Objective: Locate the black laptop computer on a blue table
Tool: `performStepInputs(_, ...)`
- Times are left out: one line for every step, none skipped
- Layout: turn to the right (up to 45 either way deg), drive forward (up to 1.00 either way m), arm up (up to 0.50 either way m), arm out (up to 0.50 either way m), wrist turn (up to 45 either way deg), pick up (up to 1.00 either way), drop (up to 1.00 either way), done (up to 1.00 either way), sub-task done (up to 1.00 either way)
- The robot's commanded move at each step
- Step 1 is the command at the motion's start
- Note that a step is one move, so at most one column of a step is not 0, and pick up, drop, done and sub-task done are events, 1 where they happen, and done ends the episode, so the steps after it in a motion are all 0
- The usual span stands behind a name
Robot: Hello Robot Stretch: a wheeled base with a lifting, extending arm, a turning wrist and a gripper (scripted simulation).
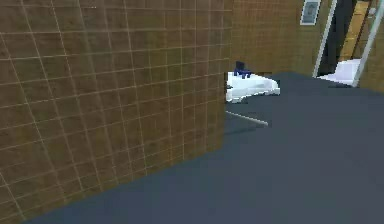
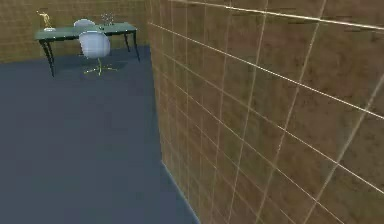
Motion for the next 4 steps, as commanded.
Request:
performStepInputs(24.0,0.0,0.0,0.0,0.0,0.0,0.0,0.0,0.0)
performStepInputs(0.0,0.15,0.0,0.0,0.0,0.0,0.0,0.0,0.0)
performStepInputs(12.0,0.0,0.0,0.0,0.0,0.0,0.0,0.0,0.0)
performStepInputs(0.0,1.0,0.0,0.0,0.0,0.0,0.0,0.0,0.0)
